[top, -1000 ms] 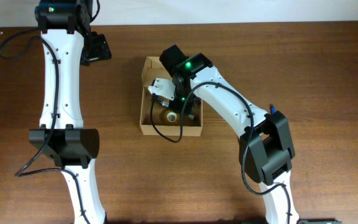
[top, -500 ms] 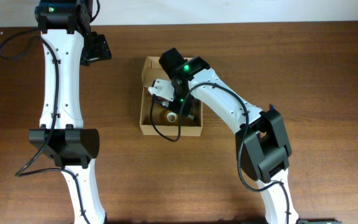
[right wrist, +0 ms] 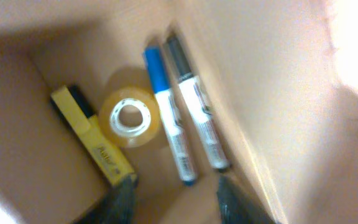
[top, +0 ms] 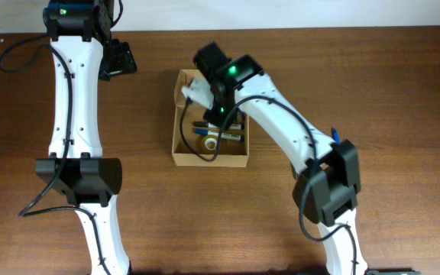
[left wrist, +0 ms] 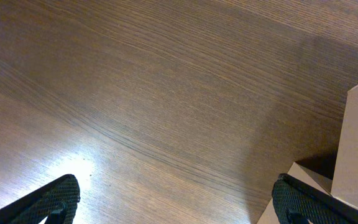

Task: Pack container
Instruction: 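Move the right gripper to the black pen and grasp it, then carry the black pen into the box and release it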

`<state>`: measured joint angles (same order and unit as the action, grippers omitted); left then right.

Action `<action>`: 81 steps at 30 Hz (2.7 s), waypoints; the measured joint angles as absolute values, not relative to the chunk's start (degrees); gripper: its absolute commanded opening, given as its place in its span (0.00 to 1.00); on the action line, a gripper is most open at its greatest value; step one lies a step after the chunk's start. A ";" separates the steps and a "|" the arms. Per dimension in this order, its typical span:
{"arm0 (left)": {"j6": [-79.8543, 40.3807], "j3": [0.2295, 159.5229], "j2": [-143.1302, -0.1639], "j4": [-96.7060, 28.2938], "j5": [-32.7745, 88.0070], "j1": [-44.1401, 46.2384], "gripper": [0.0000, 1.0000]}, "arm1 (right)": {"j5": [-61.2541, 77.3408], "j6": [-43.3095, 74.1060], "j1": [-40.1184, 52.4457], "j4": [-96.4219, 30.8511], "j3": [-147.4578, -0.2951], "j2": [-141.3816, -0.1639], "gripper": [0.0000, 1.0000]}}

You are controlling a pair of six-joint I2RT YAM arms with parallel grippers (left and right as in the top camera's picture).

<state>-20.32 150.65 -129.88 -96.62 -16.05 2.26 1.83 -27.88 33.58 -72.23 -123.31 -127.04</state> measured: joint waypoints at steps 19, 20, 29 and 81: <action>-20.32 150.67 -129.88 -96.62 -16.08 2.26 1.00 | -9.32 -5.98 17.80 -83.09 -126.69 -106.52 0.30; -20.32 150.65 -129.88 -96.62 -16.08 2.26 1.00 | -8.67 -4.80 15.75 -83.24 -124.46 -106.54 0.31; -20.29 150.67 -129.88 -96.62 -16.03 2.26 1.00 | -3.97 1.39 10.90 -72.82 -98.67 -107.22 0.31; -20.32 150.67 -129.88 -96.62 -15.88 2.26 1.00 | 6.28 -17.19 21.85 -74.46 -119.90 -103.44 0.04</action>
<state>-20.32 150.67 -129.88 -96.62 -15.88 2.26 6.28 -17.19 21.85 -74.46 -119.90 -103.44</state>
